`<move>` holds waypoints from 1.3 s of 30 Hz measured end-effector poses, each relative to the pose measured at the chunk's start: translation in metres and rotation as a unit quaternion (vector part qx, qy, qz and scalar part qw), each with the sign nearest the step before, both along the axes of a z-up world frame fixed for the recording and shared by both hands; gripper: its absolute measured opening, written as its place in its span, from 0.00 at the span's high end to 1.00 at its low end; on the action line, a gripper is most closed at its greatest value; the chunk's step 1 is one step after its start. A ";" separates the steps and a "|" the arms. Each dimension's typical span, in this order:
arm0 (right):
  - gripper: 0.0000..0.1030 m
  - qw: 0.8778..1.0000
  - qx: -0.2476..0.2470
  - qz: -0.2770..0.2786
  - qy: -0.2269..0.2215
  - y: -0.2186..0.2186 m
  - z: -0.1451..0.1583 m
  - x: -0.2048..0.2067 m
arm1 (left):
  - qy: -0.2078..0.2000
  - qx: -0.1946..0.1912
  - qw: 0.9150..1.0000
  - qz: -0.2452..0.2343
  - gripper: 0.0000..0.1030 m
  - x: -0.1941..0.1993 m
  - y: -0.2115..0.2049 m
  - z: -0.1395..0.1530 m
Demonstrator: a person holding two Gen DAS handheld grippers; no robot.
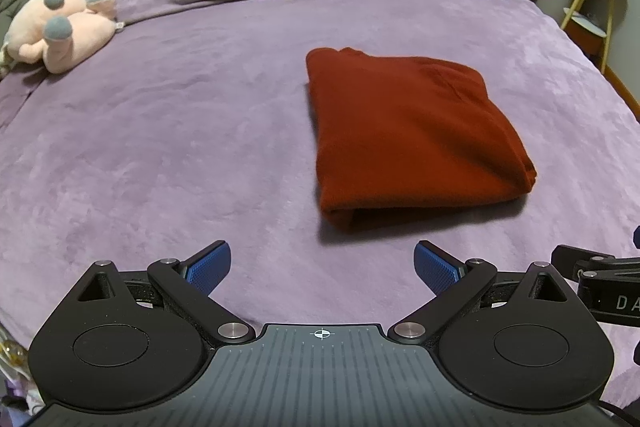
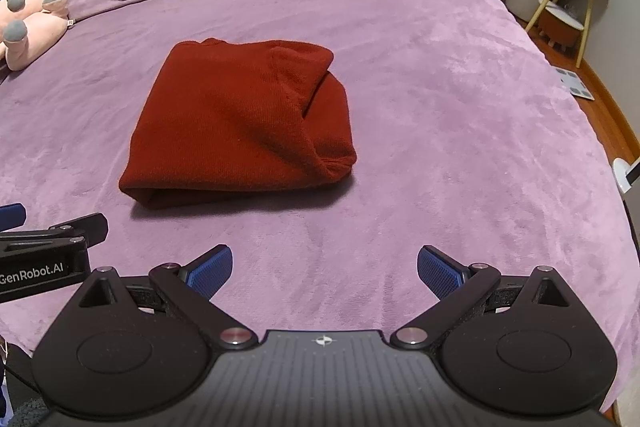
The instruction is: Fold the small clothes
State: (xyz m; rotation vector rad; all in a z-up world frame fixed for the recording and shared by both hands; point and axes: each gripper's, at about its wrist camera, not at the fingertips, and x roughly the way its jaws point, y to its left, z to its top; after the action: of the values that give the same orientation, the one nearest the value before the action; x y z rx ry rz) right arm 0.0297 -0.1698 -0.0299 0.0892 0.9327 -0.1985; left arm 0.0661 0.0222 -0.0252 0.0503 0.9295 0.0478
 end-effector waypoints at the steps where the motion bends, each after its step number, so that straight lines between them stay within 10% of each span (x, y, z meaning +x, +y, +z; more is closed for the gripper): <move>1: 0.04 1.000 -0.002 -0.001 -0.001 0.000 0.000 0.000 | 0.000 0.000 1.000 -0.001 0.02 -0.001 0.000 0.000; 39: 0.04 0.999 -0.030 -0.003 -0.015 0.005 0.005 -0.004 | 0.001 0.003 1.000 -0.006 0.02 0.000 -0.002 -0.002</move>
State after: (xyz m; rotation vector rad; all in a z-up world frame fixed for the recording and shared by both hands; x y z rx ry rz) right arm 0.0258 -0.1646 -0.0249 0.0390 0.8955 -0.2299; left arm 0.0661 0.0201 -0.0271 0.0605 0.9318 0.0397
